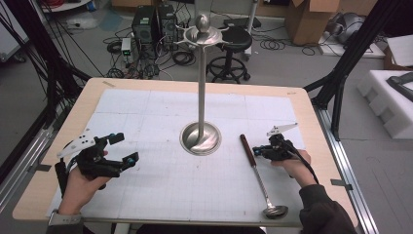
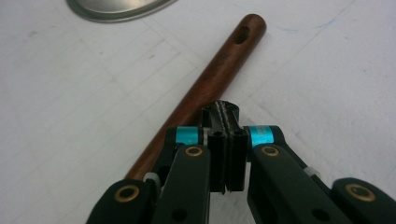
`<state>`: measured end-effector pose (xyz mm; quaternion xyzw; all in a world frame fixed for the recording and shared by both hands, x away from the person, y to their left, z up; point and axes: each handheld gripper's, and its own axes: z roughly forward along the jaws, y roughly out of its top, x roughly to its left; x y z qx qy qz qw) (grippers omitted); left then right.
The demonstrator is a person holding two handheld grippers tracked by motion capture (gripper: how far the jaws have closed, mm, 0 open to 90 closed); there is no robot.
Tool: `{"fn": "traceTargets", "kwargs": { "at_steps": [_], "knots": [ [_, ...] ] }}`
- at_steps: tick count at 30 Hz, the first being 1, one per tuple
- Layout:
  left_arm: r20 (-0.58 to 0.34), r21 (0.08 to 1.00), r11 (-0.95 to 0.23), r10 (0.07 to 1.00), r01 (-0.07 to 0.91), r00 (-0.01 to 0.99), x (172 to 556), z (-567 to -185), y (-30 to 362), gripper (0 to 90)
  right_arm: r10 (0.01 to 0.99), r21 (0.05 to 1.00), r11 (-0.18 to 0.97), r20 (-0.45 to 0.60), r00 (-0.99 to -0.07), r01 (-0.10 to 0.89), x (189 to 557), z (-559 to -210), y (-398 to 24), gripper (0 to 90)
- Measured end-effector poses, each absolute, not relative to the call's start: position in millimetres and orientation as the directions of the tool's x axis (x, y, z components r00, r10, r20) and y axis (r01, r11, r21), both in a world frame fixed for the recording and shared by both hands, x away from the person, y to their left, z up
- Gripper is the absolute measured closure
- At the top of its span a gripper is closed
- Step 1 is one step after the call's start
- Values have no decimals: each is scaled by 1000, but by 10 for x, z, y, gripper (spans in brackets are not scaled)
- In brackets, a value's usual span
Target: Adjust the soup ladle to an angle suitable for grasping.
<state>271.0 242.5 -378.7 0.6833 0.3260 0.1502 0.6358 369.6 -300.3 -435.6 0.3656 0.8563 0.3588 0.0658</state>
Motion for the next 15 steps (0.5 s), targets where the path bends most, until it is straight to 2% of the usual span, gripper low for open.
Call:
{"fn": "traceTargets", "kwargs": {
  "at_steps": [9, 15],
  "knots": [
    [-208, 968, 25, 637, 250, 742, 2709, -3782, 2444, 19, 680, 655, 469, 160, -715, 592, 3840, -4386, -2923, 898],
    [-208, 968, 26, 639, 250, 741, 2707, -3782, 2441, 19, 648, 656, 476, 190, -738, 586, 3841, -4396, -2850, 898]
  ]
}}
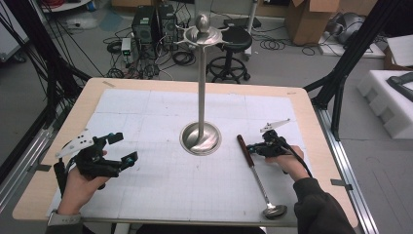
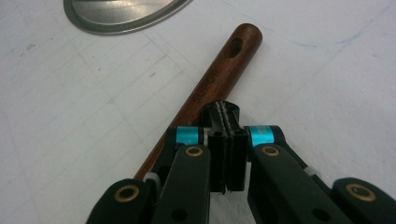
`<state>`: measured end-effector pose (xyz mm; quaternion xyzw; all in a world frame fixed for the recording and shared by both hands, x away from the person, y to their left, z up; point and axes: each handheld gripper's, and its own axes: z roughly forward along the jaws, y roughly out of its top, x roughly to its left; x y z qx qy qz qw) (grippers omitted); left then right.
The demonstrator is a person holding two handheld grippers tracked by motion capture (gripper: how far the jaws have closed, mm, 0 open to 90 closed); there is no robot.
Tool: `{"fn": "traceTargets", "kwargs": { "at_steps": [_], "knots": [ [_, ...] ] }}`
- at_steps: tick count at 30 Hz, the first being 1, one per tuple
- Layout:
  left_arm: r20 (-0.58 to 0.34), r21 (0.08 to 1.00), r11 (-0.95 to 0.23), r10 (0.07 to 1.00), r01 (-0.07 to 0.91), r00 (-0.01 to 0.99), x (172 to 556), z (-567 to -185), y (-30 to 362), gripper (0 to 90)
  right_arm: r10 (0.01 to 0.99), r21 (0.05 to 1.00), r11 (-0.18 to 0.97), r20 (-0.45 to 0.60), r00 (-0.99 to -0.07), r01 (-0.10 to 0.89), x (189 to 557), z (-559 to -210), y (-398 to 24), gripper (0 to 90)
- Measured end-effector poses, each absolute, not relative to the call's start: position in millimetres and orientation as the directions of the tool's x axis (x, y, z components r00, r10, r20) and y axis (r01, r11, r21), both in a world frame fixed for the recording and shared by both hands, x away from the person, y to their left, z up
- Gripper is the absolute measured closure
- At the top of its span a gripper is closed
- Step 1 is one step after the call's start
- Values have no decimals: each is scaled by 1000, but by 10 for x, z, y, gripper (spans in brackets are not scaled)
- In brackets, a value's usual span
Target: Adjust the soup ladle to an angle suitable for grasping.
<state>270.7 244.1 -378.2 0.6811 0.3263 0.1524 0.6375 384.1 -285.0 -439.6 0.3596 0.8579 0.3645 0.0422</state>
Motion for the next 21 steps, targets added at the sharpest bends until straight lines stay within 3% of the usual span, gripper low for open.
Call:
{"fn": "traceTargets", "kwargs": {
  "at_steps": [21],
  "knots": [
    [-214, 968, 36, 639, 249, 739, 2706, -3781, 2459, 18, 512, 629, 578, 216, -832, 519, 3732, -4382, -2412, 898]
  ]
}}
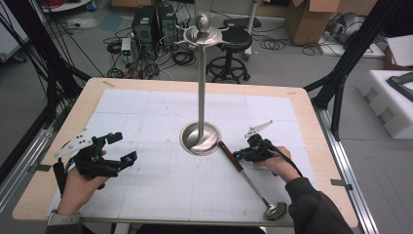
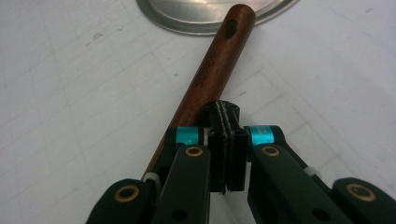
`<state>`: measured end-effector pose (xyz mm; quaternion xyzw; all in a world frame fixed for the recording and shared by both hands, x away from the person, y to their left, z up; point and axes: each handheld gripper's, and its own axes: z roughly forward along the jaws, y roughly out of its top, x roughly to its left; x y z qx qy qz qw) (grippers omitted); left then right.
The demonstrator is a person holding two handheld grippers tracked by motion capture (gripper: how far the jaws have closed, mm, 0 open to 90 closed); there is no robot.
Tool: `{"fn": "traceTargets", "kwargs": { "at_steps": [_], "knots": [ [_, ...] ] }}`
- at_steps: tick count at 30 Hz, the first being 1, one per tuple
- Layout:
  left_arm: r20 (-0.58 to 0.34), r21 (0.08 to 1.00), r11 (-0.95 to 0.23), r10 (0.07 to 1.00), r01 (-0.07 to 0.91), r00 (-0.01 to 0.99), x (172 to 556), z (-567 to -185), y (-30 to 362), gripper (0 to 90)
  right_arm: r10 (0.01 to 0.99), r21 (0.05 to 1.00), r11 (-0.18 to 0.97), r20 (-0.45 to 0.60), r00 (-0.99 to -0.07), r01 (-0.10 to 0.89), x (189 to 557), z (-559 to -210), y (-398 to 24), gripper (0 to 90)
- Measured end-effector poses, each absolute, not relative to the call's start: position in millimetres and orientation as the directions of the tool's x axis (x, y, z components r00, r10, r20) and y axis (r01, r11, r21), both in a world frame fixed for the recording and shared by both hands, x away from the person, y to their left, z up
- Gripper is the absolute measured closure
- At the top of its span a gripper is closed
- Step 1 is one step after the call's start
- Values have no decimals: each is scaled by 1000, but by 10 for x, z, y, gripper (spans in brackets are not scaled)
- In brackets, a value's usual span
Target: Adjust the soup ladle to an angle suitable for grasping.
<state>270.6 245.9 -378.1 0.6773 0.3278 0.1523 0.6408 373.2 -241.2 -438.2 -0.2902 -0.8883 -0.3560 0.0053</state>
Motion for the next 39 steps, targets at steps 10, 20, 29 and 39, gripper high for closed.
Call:
{"fn": "traceTargets", "kwargs": {
  "at_steps": [10, 20, 29, 39],
  "knots": [
    [-212, 968, 31, 639, 250, 739, 2707, -3782, 2456, 18, 449, 619, 613, 238, -861, 491, 3638, -4381, -2248, 897],
    [-213, 968, 32, 639, 251, 739, 2706, -3782, 2455, 19, 393, 605, 649, 253, -884, 462, 3528, -4372, -2083, 897],
    [-210, 968, 31, 642, 248, 737, 2706, -3783, 2453, 18, 331, 590, 700, 232, -915, 403, 3439, -4349, -1962, 897],
    [-208, 968, 29, 644, 248, 736, 2703, -3786, 2470, 18, 244, 564, 753, 238, -940, 338, 3275, -4322, -1900, 897]
  ]
}}
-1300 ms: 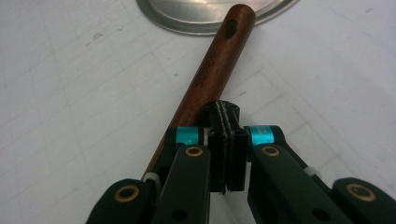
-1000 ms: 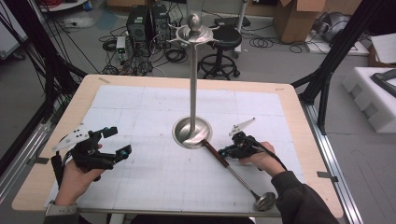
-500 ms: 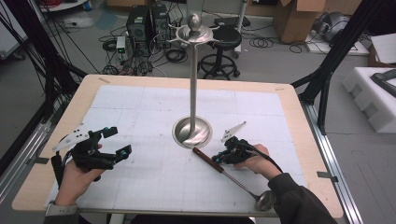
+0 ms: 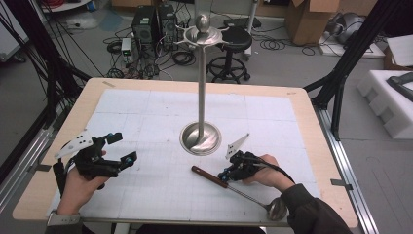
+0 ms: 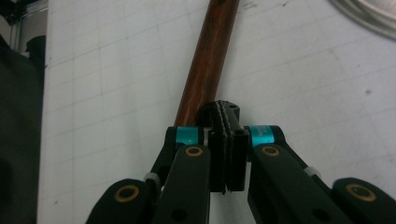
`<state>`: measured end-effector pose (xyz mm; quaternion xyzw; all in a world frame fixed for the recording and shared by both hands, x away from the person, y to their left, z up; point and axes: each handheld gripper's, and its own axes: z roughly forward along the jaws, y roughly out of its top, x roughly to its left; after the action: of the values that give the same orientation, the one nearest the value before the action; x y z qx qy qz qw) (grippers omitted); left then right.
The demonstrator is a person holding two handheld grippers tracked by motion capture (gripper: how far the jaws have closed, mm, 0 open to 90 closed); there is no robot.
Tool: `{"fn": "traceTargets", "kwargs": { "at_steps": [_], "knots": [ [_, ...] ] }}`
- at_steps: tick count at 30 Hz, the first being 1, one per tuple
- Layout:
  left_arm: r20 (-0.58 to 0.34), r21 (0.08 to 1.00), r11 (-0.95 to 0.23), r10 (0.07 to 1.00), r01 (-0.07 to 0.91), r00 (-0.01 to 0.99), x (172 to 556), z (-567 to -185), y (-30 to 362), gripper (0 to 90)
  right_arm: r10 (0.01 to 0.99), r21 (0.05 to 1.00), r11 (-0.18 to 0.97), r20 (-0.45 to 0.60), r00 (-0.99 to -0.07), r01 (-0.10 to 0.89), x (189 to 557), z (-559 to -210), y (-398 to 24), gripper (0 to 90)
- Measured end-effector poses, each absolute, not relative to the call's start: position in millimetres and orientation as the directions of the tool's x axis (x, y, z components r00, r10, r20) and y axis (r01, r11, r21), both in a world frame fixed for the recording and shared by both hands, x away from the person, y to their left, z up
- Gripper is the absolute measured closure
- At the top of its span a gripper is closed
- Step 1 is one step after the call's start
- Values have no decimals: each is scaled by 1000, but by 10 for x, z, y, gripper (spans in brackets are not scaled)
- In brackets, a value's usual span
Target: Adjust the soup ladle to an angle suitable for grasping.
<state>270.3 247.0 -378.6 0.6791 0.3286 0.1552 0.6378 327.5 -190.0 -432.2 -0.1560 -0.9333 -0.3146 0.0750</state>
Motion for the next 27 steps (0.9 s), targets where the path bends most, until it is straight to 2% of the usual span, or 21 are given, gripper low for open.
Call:
{"fn": "traceTargets", "kwargs": {
  "at_steps": [6, 15, 27],
  "knots": [
    [-209, 968, 31, 646, 248, 734, 2706, -3788, 2477, 19, 221, 534, 785, 232, -947, 314, 3159, -4297, -1932, 898],
    [-209, 967, 28, 647, 252, 733, 2709, -3795, 2474, 18, 230, 540, 777, 237, -944, 325, 3017, -4302, -2033, 897],
    [-206, 968, 24, 648, 251, 733, 2713, -3797, 2472, 19, 203, 528, 799, 211, -956, 286, 2885, -4282, -2071, 897]
  ]
}}
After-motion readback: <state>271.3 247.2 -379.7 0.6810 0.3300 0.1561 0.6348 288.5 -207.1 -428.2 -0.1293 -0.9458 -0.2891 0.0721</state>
